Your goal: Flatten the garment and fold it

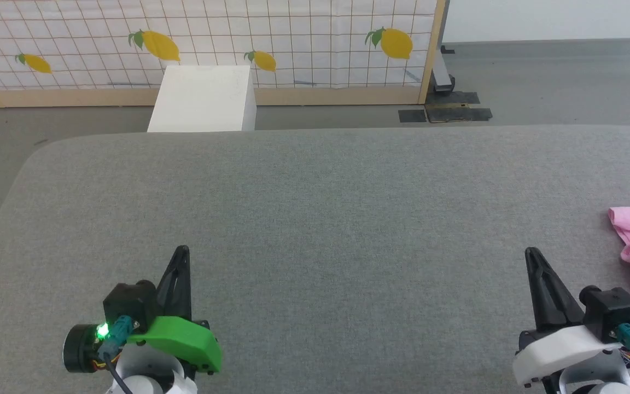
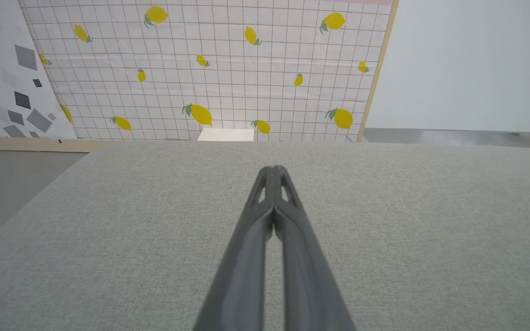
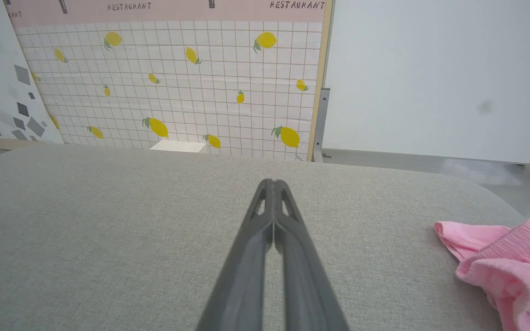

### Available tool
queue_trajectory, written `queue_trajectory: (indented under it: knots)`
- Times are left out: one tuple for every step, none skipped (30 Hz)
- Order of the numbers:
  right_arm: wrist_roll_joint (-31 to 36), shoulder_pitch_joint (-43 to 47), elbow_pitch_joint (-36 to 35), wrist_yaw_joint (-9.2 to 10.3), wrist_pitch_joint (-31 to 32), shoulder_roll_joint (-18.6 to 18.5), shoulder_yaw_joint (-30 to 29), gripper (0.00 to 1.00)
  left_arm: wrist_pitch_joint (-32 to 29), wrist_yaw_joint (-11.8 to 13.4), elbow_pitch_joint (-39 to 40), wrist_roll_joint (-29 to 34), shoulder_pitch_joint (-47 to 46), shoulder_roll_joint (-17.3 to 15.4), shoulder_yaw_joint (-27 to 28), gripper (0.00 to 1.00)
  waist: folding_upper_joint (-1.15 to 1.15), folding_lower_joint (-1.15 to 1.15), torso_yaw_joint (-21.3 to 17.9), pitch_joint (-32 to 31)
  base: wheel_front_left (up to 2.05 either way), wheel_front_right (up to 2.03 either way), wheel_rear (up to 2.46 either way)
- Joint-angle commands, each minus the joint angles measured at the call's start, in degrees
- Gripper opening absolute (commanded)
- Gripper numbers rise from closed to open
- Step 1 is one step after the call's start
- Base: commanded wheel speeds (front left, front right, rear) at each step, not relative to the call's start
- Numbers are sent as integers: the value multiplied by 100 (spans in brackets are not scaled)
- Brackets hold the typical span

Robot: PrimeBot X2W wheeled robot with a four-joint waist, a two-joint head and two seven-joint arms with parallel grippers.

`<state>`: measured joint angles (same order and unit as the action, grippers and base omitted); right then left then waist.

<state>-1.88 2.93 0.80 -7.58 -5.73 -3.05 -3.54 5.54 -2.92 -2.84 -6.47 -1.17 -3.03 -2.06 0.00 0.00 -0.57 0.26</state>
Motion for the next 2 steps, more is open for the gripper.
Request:
queue_trajectory:
  knots:
    - [58,-109,-38,6,41,11,31,0,-32,37,42,60,74,9,29,0,0,0,2,-1,0,0,0]
    - [61,-113,-39,6,54,11,39,0,-45,43,48,74,75,9,34,0,0,0,3,-1,0,0,0]
